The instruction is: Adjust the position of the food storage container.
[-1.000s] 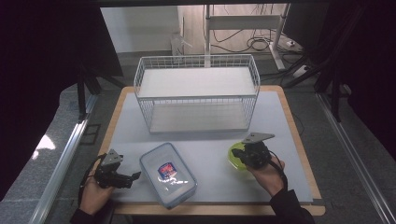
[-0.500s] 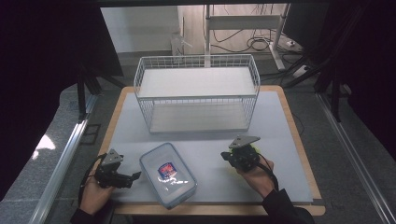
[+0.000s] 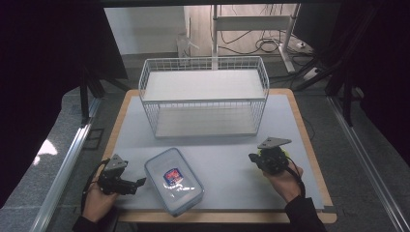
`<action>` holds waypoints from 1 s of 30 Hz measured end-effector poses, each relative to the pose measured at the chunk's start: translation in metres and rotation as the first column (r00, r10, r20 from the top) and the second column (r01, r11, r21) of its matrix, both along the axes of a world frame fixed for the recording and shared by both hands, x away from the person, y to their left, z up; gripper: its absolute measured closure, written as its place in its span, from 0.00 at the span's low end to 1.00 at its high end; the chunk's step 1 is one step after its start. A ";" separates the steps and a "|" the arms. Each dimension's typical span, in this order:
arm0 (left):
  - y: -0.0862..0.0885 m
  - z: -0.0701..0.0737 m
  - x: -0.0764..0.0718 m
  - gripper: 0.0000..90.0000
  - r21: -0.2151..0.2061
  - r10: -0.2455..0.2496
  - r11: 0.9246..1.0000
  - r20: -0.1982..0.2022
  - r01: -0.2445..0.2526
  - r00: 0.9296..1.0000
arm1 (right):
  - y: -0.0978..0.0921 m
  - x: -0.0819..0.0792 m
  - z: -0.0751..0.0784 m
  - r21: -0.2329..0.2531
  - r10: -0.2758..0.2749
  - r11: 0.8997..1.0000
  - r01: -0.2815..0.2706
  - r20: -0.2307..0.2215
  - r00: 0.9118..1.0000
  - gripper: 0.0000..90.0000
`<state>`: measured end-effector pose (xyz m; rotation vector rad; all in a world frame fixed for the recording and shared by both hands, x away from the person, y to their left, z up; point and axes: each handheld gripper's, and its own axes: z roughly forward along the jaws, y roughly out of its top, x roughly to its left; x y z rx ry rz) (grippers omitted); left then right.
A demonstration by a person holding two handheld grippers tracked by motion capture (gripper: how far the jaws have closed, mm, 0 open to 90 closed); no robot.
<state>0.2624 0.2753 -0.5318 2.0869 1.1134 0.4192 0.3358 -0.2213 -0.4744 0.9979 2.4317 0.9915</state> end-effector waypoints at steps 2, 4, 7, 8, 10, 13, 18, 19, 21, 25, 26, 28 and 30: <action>0.000 0.000 0.000 0.02 -0.004 -0.001 1.000 -0.002 0.001 1.000 | -0.004 0.000 0.000 0.000 -0.010 1.000 0.010 -0.001 1.000 1.00; 0.000 0.000 0.000 0.02 -0.005 -0.001 1.000 -0.003 0.001 1.000 | -0.010 0.001 0.001 0.001 -0.031 1.000 0.031 0.004 1.000 1.00; 0.000 0.000 0.000 0.03 -0.007 -0.001 1.000 -0.003 0.001 1.000 | -0.021 0.003 0.001 -0.002 -0.063 0.998 0.063 0.008 0.998 1.00; 0.000 0.000 0.000 0.03 -0.007 -0.002 1.000 -0.004 0.002 1.000 | -0.026 0.003 0.001 -0.001 -0.079 0.997 0.079 0.009 0.997 1.00; 0.000 0.000 0.000 0.03 -0.003 -0.004 1.000 -0.005 0.004 1.000 | -0.032 0.004 0.002 0.000 -0.099 0.995 0.099 0.010 0.995 1.00; -0.002 0.000 0.000 0.03 0.013 -0.005 1.000 -0.001 0.005 1.000 | -0.035 0.002 0.003 0.003 -0.114 0.993 0.114 0.022 0.993 1.00; 0.000 0.000 0.002 0.06 0.003 0.020 1.000 -0.021 -0.020 1.000 | -0.023 -0.009 0.009 0.010 -0.067 0.998 0.066 0.061 0.996 1.00; 0.000 0.000 0.002 0.09 0.001 0.028 1.000 -0.019 -0.028 0.999 | -0.020 -0.012 0.010 0.015 -0.055 0.998 0.054 0.065 0.996 1.00; 0.002 0.002 0.003 0.18 -0.011 0.038 0.999 -0.013 -0.038 0.999 | -0.012 -0.019 0.009 0.027 -0.025 0.999 0.024 0.061 0.998 1.00; 0.004 0.004 0.013 0.45 -0.070 0.016 0.997 -0.017 -0.017 1.000 | 0.004 -0.031 0.004 0.056 0.040 0.998 -0.042 0.032 0.999 1.00; 0.003 0.005 0.016 0.52 -0.076 0.008 0.997 -0.016 -0.009 1.000 | 0.009 -0.034 0.002 0.062 0.061 0.996 -0.063 0.024 0.998 1.00; 0.002 0.005 0.022 0.60 -0.091 0.003 0.996 -0.026 -0.006 1.000 | 0.018 -0.040 0.000 0.052 0.100 0.994 -0.100 0.017 0.995 1.00; 0.002 0.005 0.028 0.70 -0.115 -0.010 0.993 -0.034 0.006 0.999 | 0.027 -0.046 -0.002 0.059 0.136 0.989 -0.136 0.009 0.991 1.00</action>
